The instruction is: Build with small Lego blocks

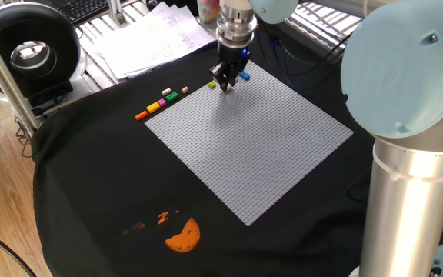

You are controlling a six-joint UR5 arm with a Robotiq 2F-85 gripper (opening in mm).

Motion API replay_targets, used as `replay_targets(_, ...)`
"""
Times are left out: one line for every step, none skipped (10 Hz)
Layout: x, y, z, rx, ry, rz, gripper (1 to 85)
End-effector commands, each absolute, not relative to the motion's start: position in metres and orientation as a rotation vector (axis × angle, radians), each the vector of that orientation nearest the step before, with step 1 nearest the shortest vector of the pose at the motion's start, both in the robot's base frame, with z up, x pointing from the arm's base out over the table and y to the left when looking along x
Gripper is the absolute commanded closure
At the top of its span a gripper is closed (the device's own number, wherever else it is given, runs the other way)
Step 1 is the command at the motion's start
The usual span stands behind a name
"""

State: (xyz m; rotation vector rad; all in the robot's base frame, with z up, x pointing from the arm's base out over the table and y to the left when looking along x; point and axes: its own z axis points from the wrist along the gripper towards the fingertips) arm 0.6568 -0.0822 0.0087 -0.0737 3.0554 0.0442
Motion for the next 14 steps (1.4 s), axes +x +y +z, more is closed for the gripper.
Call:
replay_targets(0.66,-0.08,0.008,-0.063,3.05,0.064,72.3)
replay_targets(0.66,-0.077,0.008,-0.057,3.049,0.078,72.3)
replay_targets(0.661,-0.072,0.008,-0.037,3.047,0.109,72.3)
replay_targets(0.661,-0.073,0.008,-0.04,3.047,0.102,72.3)
replay_targets(0.661,-0.074,0.008,-0.04,3.047,0.1,72.3)
replay_targets(0.661,-0.075,0.008,-0.04,3.048,0.093,72.7)
replay_targets(0.661,-0.076,0.007,-0.04,3.048,0.088,73.0)
replay_targets(0.661,-0.077,0.008,-0.041,3.047,0.081,73.3)
replay_targets(0.66,-0.079,0.008,-0.041,3.052,0.07,73.7)
replay_targets(0.66,-0.08,0.008,-0.041,3.052,0.067,73.7)
replay_targets(0.66,-0.08,0.008,-0.041,3.05,0.065,73.7)
replay_targets(0.66,-0.081,0.008,-0.042,3.05,0.06,74.0)
replay_targets(0.66,-0.082,0.008,-0.044,3.049,0.058,74.0)
replay_targets(0.66,-0.082,0.008,-0.044,3.047,0.058,74.0)
